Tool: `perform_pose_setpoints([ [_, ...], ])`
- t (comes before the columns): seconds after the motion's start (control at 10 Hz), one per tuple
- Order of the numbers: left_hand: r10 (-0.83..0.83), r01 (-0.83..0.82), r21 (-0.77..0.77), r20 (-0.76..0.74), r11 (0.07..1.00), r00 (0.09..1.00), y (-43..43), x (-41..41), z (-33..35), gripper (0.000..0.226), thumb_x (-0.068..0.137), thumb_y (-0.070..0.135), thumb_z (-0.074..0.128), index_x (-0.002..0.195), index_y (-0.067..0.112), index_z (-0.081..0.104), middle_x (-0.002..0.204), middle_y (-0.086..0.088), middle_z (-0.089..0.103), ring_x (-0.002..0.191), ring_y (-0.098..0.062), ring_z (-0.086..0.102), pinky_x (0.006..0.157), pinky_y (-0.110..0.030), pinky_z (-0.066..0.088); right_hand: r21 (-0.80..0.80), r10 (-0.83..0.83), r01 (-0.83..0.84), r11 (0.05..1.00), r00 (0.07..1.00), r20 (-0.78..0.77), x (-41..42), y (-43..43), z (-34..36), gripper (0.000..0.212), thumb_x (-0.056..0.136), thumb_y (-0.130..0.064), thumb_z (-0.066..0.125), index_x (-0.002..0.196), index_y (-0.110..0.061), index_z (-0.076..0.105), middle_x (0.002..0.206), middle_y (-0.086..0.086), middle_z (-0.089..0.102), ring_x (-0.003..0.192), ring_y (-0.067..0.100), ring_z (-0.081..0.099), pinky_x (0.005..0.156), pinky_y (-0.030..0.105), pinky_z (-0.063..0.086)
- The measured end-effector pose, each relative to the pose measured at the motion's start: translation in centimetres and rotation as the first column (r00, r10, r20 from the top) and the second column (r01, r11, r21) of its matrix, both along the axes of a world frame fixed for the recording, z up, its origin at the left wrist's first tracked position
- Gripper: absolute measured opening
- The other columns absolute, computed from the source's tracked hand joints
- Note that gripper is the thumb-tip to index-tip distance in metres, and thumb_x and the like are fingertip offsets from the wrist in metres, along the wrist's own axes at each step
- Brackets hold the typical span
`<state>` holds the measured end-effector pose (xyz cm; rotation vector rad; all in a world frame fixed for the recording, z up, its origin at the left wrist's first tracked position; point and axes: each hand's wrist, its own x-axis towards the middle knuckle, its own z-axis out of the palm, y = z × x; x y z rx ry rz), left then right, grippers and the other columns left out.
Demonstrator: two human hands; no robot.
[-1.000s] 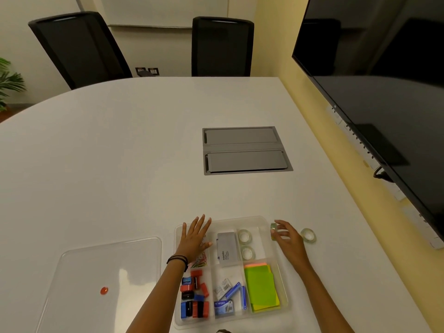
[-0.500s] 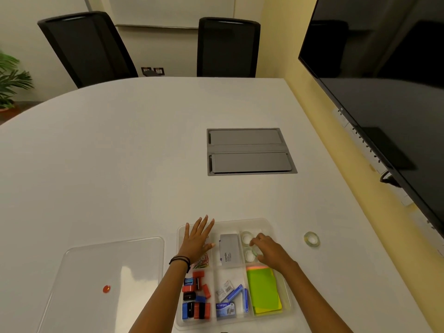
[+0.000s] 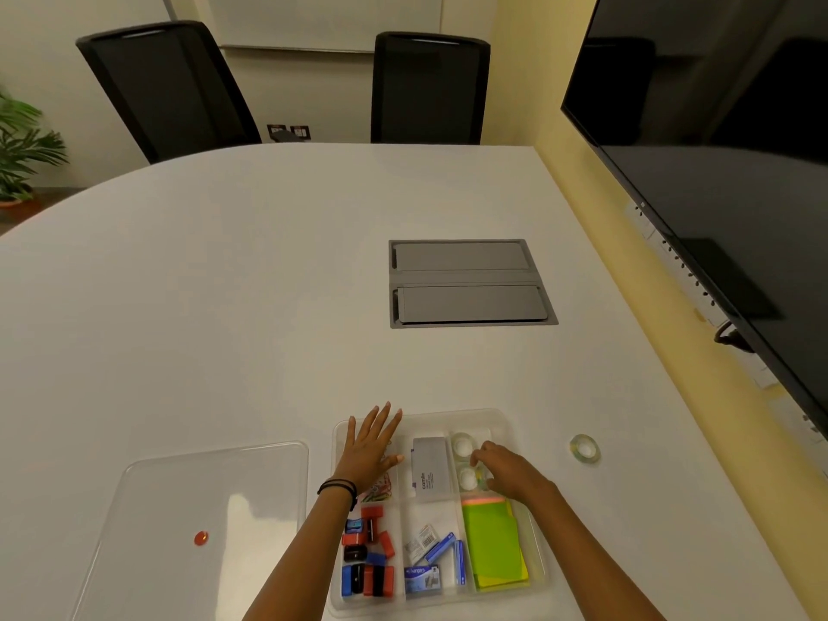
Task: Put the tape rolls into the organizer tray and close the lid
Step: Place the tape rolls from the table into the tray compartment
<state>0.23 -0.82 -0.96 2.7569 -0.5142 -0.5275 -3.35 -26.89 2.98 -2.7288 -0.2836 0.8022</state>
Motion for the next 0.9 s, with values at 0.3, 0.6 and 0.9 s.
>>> perform_pose_setpoints([
  [0.3,-0.001,0.001,-0.013,-0.006,1.000,1.000,0.0,0.0,0.0,0.075,0.096,0.046,0.041,0.148,0.019,-0.007,0.159,-0.008,-0.012,0.148,-0.025,-0.010,0.117,-0.051,-0.011,0.421,-0.338,0.188,0.888,0.886,0.317,-1.2,-2.0,0.7,0.025,0.094,-0.007,0.048,0.117,-0.011,0.056,0.124,0.001,0.051,0.116,0.011,0.050,0.098,0.022,0.040],
  [0.6,-0.003,0.003,-0.015,-0.005,1.000,1.000,0.0,0.0,0.0,0.075,0.096,0.046,0.040,0.148,0.019,-0.008,0.159,-0.008,-0.013,0.148,-0.025,-0.010,0.117,-0.050,-0.012,0.299,-0.616,0.540,0.787,0.722,0.316,-3.5,-8.2,-1.5,0.039,0.091,-0.002,0.050,0.130,-0.002,0.047,0.142,0.023,0.037,0.134,0.036,0.033,0.110,0.042,0.033],
  [0.9,0.001,-0.001,-0.017,-0.007,1.000,1.000,0.0,-0.1,0.2,0.075,0.096,0.046,0.040,0.148,0.020,-0.007,0.159,-0.008,-0.012,0.148,-0.025,-0.010,0.117,-0.050,-0.011,0.081,-0.584,0.579,0.811,0.794,0.170,-5.7,-9.8,-3.1,0.043,0.093,-0.013,0.051,0.134,-0.004,0.042,0.149,0.024,0.026,0.139,0.039,0.022,0.113,0.045,0.026],
])
